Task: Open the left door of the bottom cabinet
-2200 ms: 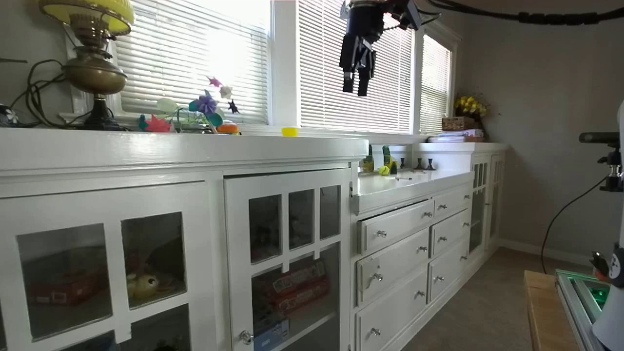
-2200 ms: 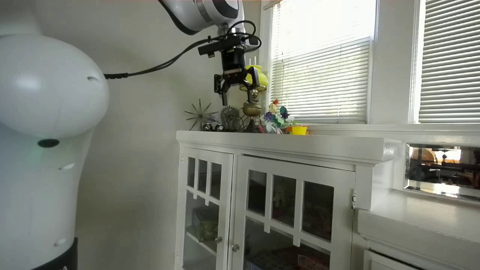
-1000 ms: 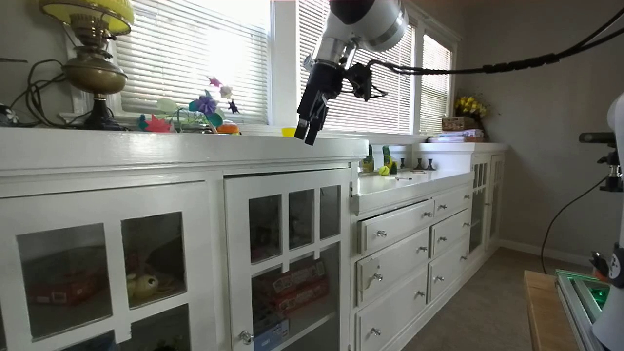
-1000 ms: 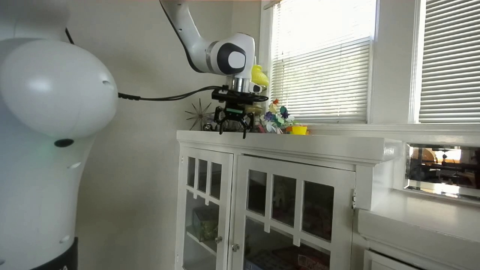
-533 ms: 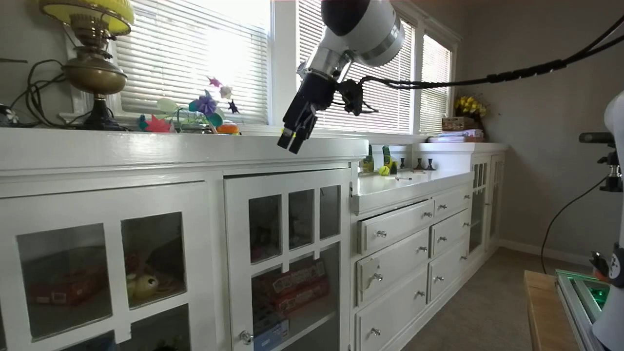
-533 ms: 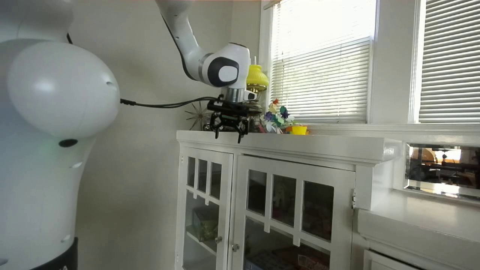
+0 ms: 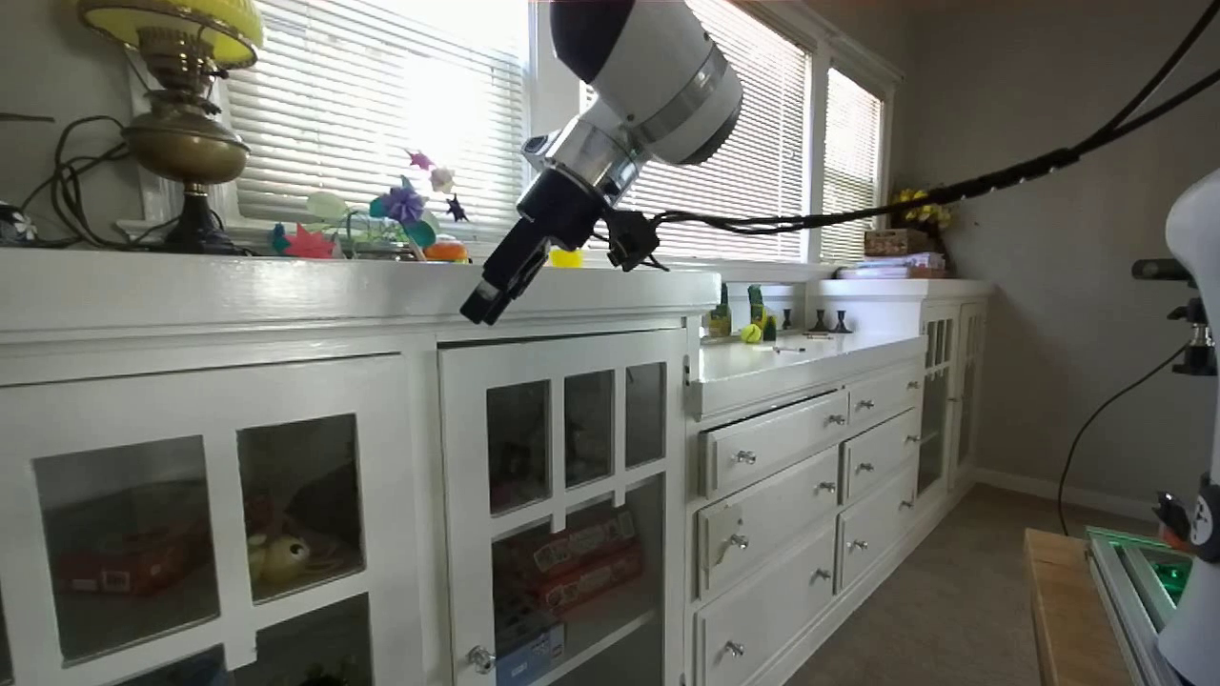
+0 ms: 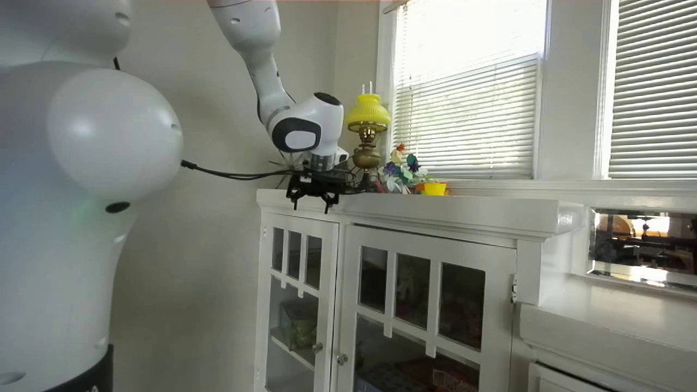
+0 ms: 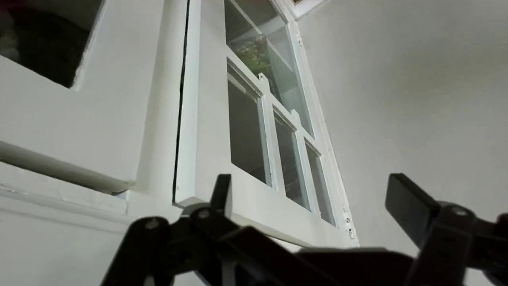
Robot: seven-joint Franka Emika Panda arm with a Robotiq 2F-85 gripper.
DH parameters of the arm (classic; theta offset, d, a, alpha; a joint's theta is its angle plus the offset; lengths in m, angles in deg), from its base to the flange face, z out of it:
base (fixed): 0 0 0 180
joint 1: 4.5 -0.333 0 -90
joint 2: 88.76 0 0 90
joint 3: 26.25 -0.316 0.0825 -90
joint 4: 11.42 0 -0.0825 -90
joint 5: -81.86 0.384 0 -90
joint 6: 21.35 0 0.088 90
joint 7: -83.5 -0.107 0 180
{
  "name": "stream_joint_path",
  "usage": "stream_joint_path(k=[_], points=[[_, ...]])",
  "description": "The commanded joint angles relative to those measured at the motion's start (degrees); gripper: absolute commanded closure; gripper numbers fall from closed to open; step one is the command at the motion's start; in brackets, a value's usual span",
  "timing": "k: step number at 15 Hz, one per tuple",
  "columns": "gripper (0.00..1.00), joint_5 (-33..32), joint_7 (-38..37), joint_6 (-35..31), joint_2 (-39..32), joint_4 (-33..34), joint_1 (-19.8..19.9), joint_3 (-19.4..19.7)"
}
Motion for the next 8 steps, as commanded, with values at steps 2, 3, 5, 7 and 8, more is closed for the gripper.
stream_joint_path(k=[2,3,5,7,8], points=[[0.00,8.5,14.9,0.6,-6.4,5.3,1.6,0.0],[0.00,9.3,16.8,0.3,-7.5,5.9,2.0,0.0],[0.00,10.3,19.6,-0.3,-9.6,7.0,2.7,-0.1],[0.00,11.4,21.5,-1.0,-11.4,8.0,3.2,-0.5],[0.00,11.9,22.2,-1.2,-12.2,8.5,3.4,-0.6]])
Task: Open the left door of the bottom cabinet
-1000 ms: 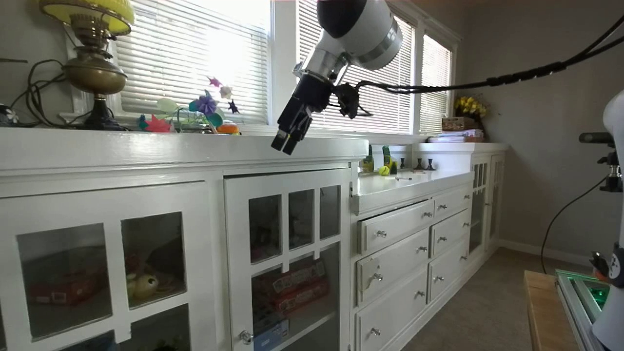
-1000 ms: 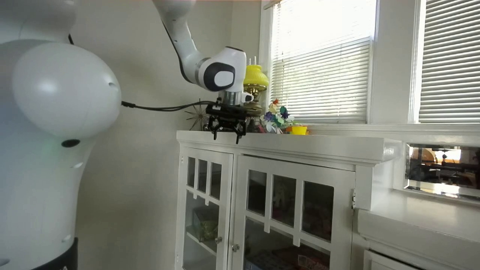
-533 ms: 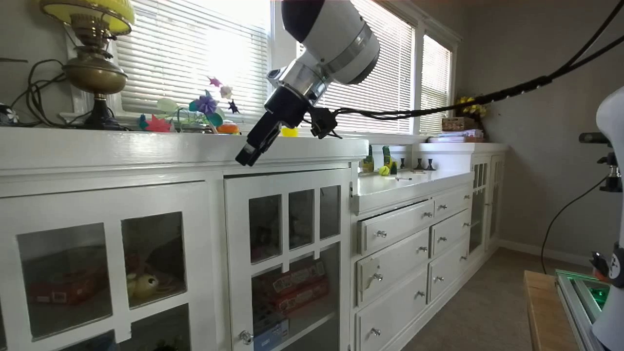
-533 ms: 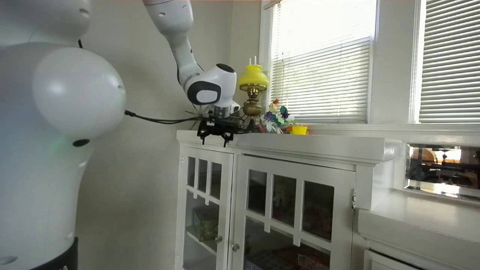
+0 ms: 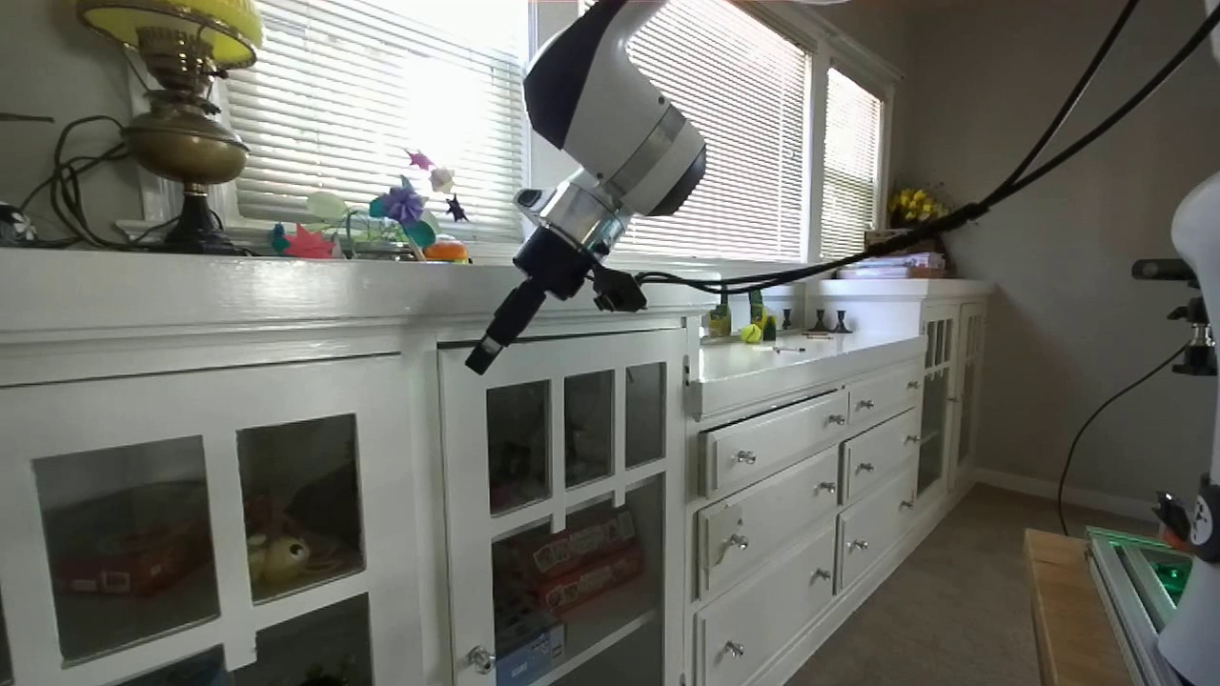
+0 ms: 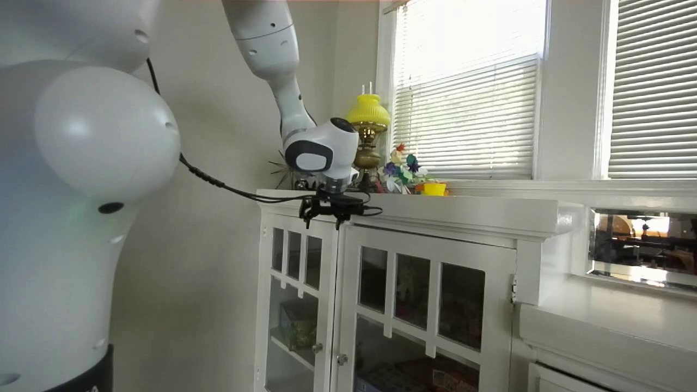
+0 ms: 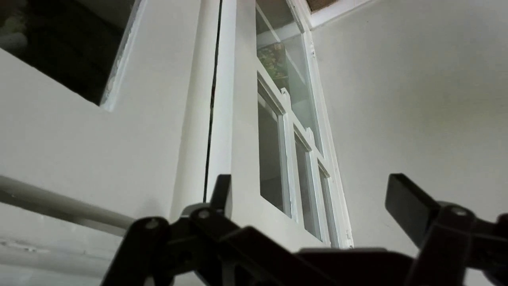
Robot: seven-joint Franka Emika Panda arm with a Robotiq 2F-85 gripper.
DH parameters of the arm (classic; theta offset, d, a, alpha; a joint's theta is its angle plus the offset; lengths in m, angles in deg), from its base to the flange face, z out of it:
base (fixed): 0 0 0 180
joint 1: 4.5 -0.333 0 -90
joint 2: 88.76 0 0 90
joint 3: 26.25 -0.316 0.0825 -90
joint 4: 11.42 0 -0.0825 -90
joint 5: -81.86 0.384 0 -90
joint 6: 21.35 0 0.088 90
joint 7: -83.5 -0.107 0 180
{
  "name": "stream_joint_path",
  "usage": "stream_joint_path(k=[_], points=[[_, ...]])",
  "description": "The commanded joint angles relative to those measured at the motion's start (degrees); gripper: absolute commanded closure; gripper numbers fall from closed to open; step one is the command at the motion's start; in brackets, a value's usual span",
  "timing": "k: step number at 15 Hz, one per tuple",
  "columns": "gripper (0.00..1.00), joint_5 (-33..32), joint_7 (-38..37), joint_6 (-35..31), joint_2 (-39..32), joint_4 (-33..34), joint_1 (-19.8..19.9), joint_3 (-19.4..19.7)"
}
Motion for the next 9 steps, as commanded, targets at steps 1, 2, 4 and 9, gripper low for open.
stream_joint_path(k=[1,2,4,9], points=[[0.00,4.6,5.3,-1.4,-4.2,3.8,0.8,-1.0],[0.00,5.0,5.7,-1.3,-4.8,4.3,0.8,-1.1],[0.00,6.5,7.2,-1.4,-6.2,5.6,0.8,-1.6],[0.00,11.1,11.9,-3.2,-8.8,8.7,0.7,-3.1]])
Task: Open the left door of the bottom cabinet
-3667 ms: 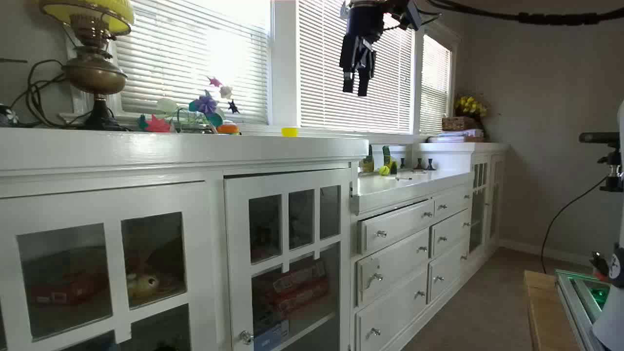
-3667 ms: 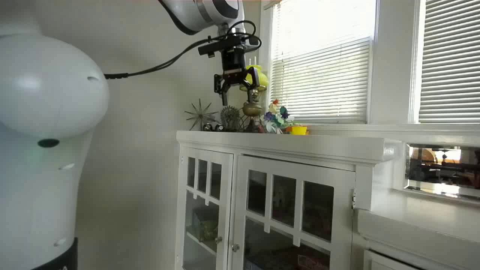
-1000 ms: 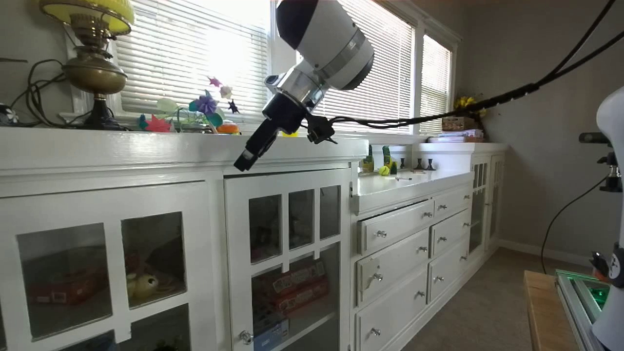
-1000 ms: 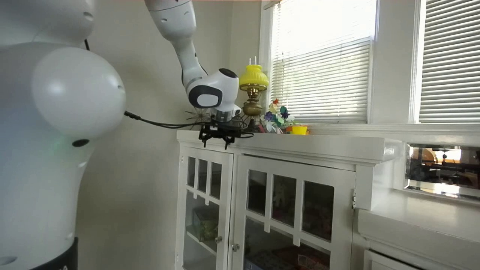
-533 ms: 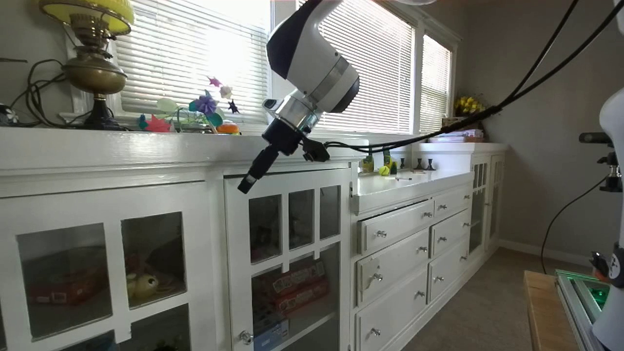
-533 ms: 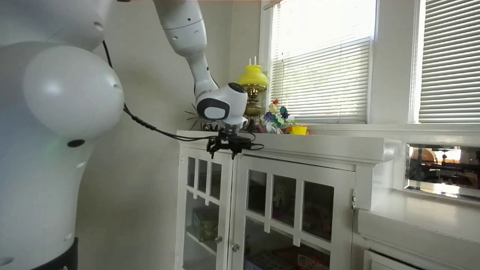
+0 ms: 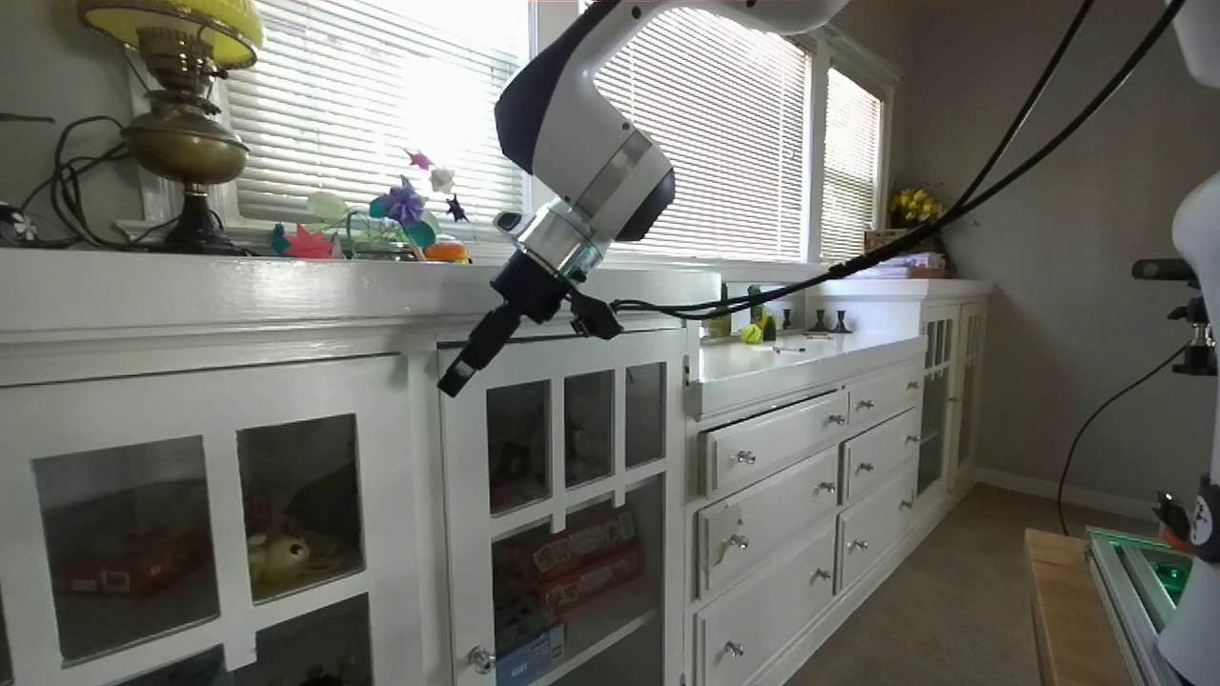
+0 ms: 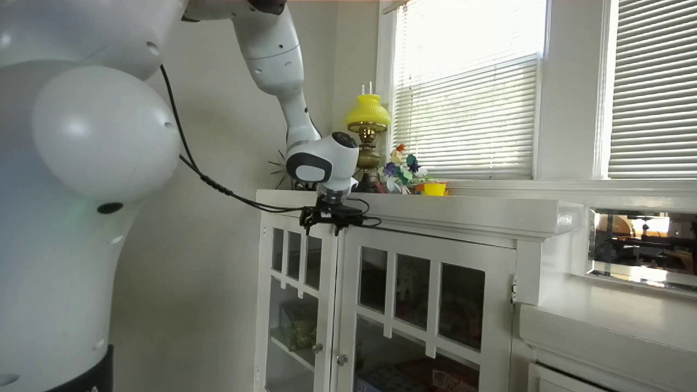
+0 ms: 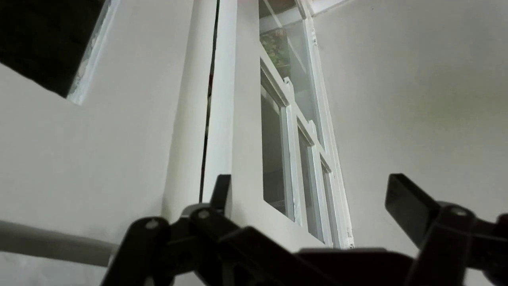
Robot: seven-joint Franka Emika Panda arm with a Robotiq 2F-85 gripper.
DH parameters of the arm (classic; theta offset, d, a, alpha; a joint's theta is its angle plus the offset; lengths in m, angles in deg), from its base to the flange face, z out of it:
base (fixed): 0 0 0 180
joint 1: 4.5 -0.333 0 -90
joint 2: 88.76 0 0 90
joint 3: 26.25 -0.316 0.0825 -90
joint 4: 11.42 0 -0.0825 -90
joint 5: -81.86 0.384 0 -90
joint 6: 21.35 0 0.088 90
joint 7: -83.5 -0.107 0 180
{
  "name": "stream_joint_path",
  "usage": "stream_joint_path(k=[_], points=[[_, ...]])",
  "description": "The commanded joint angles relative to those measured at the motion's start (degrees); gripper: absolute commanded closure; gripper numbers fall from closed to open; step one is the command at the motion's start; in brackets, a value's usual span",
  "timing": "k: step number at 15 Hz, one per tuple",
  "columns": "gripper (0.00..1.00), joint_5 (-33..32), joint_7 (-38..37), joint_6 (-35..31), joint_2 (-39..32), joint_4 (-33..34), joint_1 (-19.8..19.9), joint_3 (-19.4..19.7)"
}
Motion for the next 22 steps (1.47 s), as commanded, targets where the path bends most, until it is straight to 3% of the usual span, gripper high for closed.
stream_joint_path(k=[1,15,22], points=[[0.00,5.2,5.5,-2.9,-3.1,3.8,0.4,-1.8],[0.00,18.0,22.8,-10.1,-10.0,12.2,0.2,-5.8],[0.00,17.9,20.4,-7.6,-7.6,9.9,-0.8,-6.6]])
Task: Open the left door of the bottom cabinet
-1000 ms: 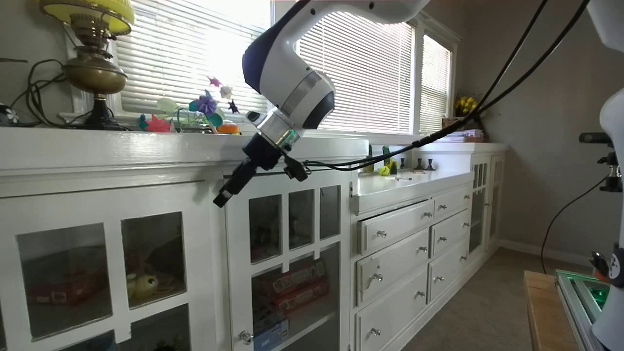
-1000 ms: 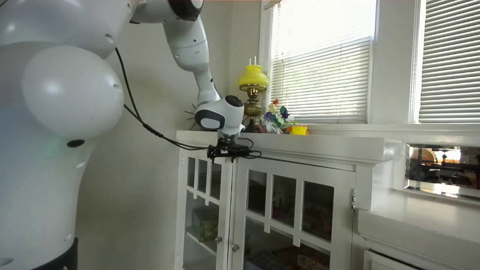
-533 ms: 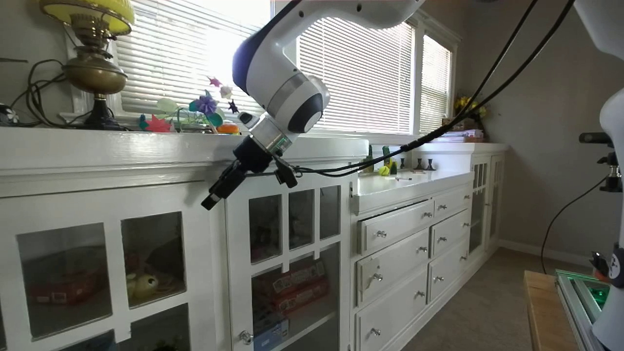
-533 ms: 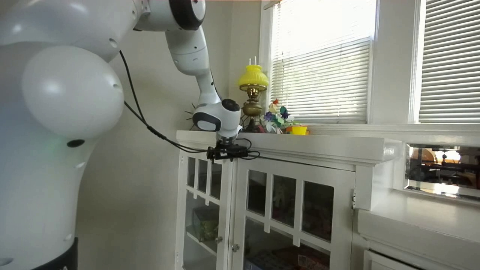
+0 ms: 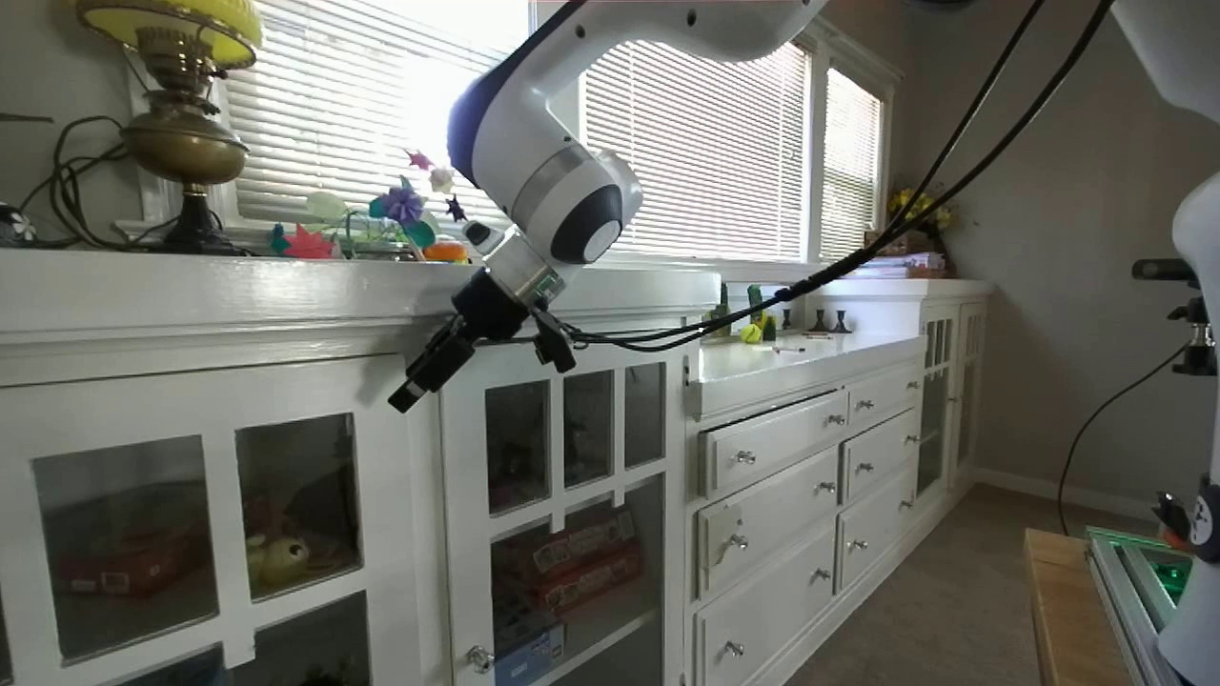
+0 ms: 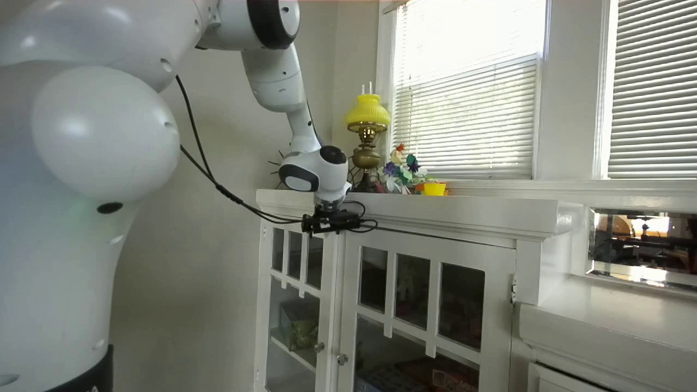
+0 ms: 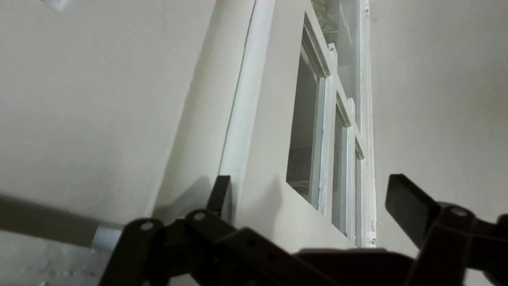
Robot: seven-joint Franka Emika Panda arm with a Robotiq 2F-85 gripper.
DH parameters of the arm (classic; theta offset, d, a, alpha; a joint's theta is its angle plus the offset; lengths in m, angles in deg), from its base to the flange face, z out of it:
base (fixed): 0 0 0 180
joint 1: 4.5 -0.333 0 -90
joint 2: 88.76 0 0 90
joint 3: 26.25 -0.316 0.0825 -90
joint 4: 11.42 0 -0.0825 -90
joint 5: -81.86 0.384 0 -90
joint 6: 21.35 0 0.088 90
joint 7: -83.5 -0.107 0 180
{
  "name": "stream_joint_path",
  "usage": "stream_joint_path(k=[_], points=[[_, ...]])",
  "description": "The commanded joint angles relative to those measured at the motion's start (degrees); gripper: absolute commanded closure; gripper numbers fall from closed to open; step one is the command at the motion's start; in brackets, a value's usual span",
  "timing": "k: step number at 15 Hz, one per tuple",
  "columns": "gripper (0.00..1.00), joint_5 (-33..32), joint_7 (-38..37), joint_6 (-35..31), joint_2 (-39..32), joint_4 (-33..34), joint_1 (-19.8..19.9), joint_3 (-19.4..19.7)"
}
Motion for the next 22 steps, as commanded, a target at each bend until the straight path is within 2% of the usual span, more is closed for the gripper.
stream_joint_path(k=[1,10,16,17,20,22], points=[[0.00,0.2,-1.5,3.2,1.7,-0.8,-0.9,-1.9],[0.00,-5.3,-8.7,12.6,12.7,-11.6,-1.4,-1.8],[0.00,-12.3,-14.3,18.6,18.5,-17.0,-2.5,-2.6],[0.00,-13.7,-15.2,19.6,19.5,-17.7,-1.5,-4.0],[0.00,-17.8,-17.9,26.1,23.3,-20.3,-0.5,-4.1],[0.00,-20.8,-19.8,34.1,27.0,-22.0,0.8,-3.3]])
